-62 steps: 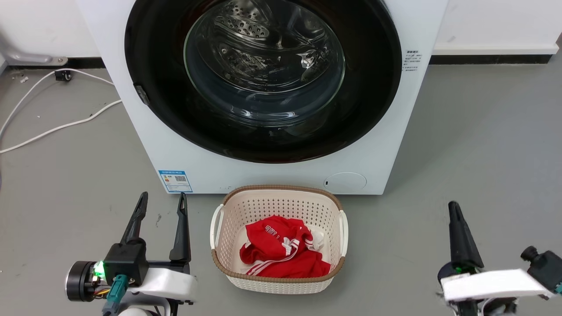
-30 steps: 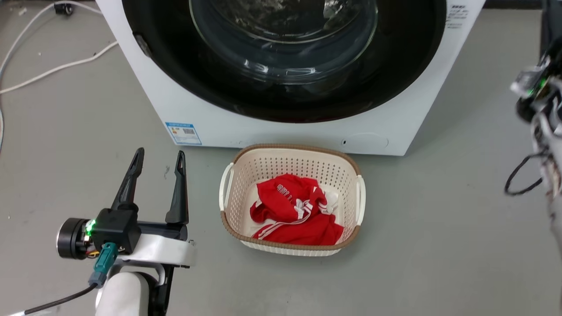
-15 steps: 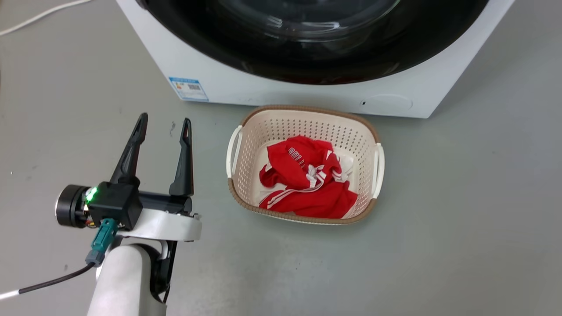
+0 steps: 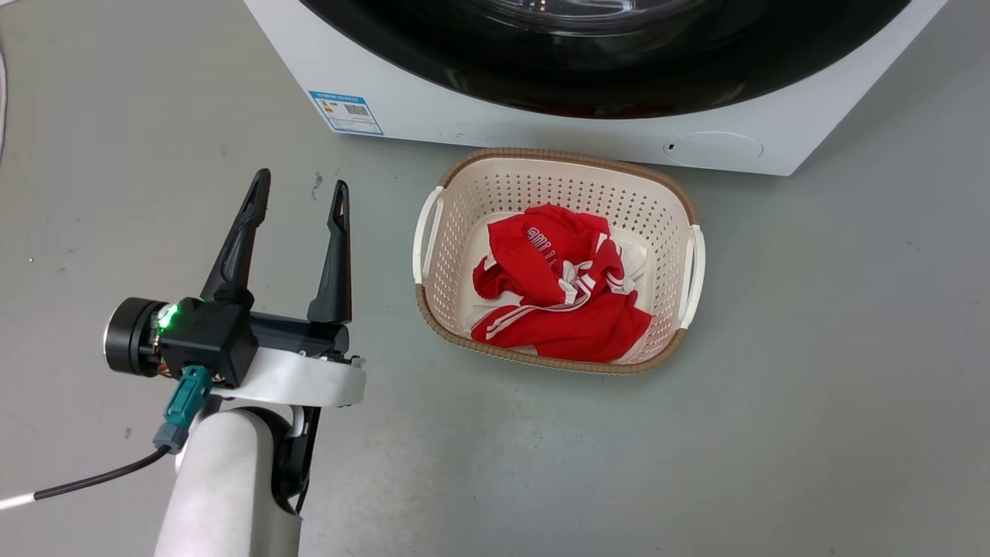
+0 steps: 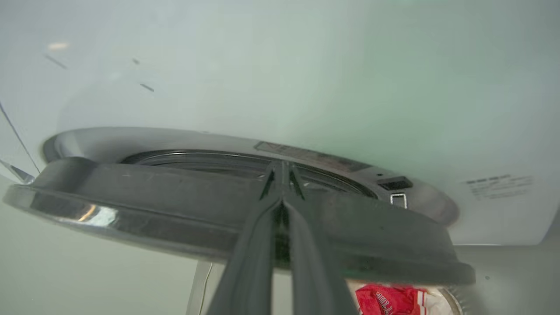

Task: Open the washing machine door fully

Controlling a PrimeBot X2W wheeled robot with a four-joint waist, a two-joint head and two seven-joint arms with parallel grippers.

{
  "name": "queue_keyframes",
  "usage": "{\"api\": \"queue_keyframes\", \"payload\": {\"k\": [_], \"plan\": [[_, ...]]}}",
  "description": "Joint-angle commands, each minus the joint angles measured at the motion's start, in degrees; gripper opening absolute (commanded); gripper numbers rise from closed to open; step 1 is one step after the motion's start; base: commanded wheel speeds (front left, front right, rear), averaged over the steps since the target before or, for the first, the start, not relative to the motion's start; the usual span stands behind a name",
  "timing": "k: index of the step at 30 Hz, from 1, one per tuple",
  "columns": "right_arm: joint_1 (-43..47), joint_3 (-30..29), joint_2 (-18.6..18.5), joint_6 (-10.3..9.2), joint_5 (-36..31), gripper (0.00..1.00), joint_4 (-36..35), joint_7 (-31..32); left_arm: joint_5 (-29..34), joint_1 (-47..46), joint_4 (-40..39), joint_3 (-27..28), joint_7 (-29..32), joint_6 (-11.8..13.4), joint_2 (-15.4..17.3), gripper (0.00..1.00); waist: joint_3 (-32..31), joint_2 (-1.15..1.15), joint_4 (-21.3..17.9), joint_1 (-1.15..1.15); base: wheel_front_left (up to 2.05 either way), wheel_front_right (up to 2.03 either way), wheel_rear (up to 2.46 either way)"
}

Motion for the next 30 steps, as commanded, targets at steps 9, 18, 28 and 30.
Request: {"api": "queue_keyframes", "payload": {"k": [9, 18, 28, 30], "plan": [[3.5, -2.2, 1.9, 0.0, 1.0, 0.0, 0.3, 11.2, 0.4, -0.5, 0.5, -0.1, -0.1, -0.2, -0.5, 1.0, -1.1, 0.0, -0.1, -0.01, 0.0, 0.0, 0.0], [7.4, -4.0, 5.0, 0.0, 4.2, 0.0, -0.3, 21.1, 0.7, 0.9, 1.4, -0.5, -0.1, -0.2, -0.8, 1.0, -4.2, 0.0, -0.8, -0.01, 0.0, 0.0, 0.0], [20.3, -5.0, 7.8, 0.0, 8.6, 0.0, -9.2, 29.4, 1.2, 5.5, 3.1, -1.9, -0.1, 0.3, -1.0, 1.0, -12.1, 0.0, -1.7, -0.01, 0.0, 0.0, 0.0], [21.8, -5.1, 8.1, 0.01, 9.0, 0.0, -10.4, 30.1, 1.1, 6.0, 3.2, -2.0, -0.1, 0.3, -1.0, 1.0, -12.8, 0.0, -1.7, -0.01, 0.0, 0.0, 0.0]]}}
